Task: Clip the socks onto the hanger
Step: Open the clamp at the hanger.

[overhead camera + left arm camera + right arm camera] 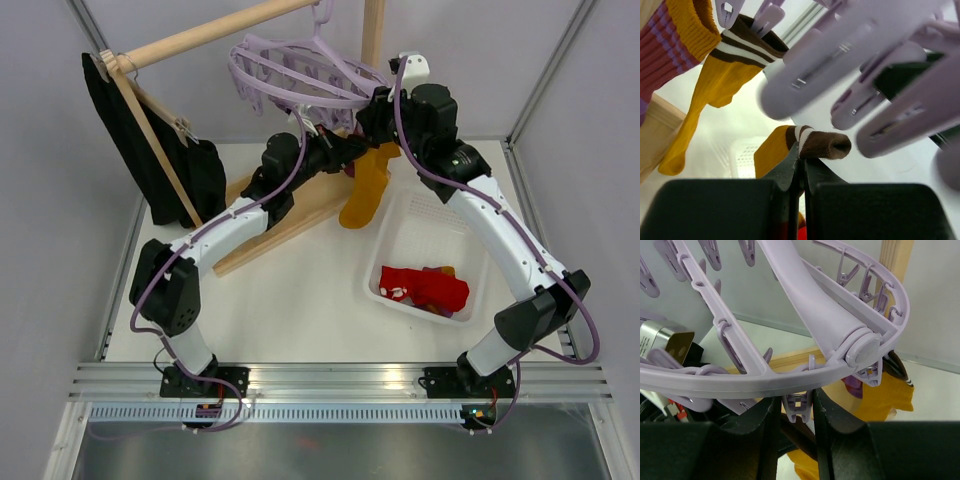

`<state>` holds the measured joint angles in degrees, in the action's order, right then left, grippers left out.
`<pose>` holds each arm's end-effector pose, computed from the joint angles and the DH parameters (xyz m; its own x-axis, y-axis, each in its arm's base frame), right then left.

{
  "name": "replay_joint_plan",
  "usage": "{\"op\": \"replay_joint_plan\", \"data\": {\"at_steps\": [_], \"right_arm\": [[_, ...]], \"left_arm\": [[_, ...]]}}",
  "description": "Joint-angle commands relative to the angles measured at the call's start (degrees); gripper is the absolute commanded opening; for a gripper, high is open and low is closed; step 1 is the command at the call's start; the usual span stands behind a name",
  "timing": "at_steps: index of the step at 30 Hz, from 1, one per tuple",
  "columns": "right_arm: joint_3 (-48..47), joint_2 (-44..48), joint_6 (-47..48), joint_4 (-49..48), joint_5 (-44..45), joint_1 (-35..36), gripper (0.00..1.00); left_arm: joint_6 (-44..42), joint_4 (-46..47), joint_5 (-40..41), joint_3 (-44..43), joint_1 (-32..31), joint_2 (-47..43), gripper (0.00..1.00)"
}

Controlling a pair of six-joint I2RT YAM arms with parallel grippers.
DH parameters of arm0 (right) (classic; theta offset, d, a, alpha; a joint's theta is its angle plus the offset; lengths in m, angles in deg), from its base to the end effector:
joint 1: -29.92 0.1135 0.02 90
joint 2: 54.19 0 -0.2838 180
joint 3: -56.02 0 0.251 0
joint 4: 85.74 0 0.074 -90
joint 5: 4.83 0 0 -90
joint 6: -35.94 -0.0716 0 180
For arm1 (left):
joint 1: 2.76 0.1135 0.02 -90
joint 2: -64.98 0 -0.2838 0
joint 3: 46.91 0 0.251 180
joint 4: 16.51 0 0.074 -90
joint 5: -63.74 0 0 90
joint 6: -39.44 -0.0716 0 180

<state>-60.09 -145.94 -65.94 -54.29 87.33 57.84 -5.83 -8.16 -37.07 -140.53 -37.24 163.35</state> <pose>0.3563 0.1857 0.4827 -0.1962 0.1288 -0.9721 -0.4031 0.8931 0.1997 0.3679 -0.2689 0.3826 -0.4632 -0.5205 -0.7173 0.5411 0.4749 -0.6940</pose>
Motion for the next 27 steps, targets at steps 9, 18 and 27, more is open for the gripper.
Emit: {"op": "replay_joint_plan", "data": {"at_steps": [9,18,27], "right_arm": [[1.47,4.64,4.75,-4.26,-4.44,0.11,0.0],[4.63,5.88,9.5,-6.55,-6.11,0.11,0.0],[6.65,6.93,11.35,-8.05,-6.02,0.03,0.0]], "left_arm": [[7.74,7.88,-9.31,-1.77,3.8,1.92,0.02],[9.23,8.59,-12.39,-2.92,3.81,1.48,0.02],[9.76,9.03,-13.53,-2.56,3.98,0.68,0.02]]}}
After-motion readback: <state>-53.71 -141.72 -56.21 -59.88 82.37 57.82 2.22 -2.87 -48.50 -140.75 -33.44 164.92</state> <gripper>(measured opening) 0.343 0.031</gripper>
